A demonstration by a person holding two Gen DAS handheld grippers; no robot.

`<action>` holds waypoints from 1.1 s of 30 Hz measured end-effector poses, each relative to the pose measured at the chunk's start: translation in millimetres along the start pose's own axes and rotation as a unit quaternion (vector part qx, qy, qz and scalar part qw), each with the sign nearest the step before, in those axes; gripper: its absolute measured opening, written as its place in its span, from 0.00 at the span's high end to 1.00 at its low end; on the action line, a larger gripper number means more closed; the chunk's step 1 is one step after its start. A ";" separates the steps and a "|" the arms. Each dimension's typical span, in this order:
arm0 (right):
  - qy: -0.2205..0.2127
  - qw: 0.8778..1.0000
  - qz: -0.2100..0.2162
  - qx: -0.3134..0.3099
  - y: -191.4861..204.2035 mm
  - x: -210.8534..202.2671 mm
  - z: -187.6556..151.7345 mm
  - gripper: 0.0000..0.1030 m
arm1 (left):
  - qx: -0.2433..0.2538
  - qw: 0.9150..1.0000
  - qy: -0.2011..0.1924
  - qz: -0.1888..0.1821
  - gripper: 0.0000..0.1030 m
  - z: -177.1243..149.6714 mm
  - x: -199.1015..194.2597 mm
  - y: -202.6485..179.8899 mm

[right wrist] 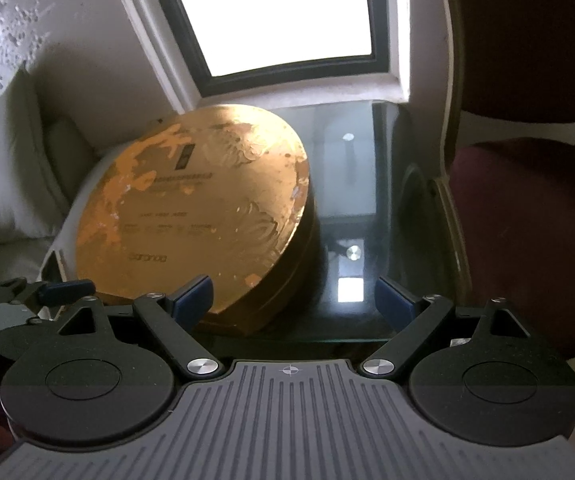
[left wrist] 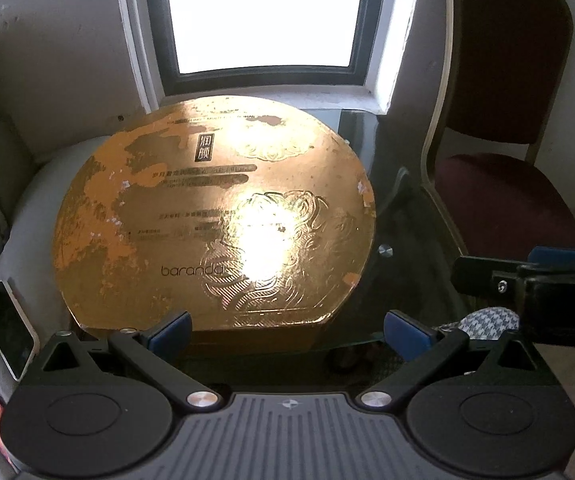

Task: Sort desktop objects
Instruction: 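Open the right gripper and pull both grippers back from the closed box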

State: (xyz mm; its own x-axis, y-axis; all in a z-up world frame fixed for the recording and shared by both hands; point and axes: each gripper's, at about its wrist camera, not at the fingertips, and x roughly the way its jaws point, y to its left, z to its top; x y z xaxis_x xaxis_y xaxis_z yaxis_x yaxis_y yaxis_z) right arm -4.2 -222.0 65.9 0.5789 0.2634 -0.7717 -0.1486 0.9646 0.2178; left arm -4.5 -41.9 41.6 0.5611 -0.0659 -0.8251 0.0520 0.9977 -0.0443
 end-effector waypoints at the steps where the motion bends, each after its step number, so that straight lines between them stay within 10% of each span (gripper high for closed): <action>1: 0.002 1.000 0.000 0.000 0.4 1.2 -0.6 0.11 | -0.001 1.000 0.001 0.000 0.01 -0.1 0.5 0.3; 33: 0.005 1.000 -0.003 0.008 0.4 5.1 -2.1 0.11 | 0.001 1.000 0.012 0.000 0.01 2.0 6.1 2.2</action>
State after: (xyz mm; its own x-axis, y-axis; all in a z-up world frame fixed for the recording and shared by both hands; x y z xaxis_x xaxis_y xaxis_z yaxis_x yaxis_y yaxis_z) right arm -3.0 -220.2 60.8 0.5720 0.2583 -0.7785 -0.1330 0.9658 0.2227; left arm 0.8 -40.2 37.6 0.5408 -0.0661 -0.8386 0.0533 0.9976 -0.0442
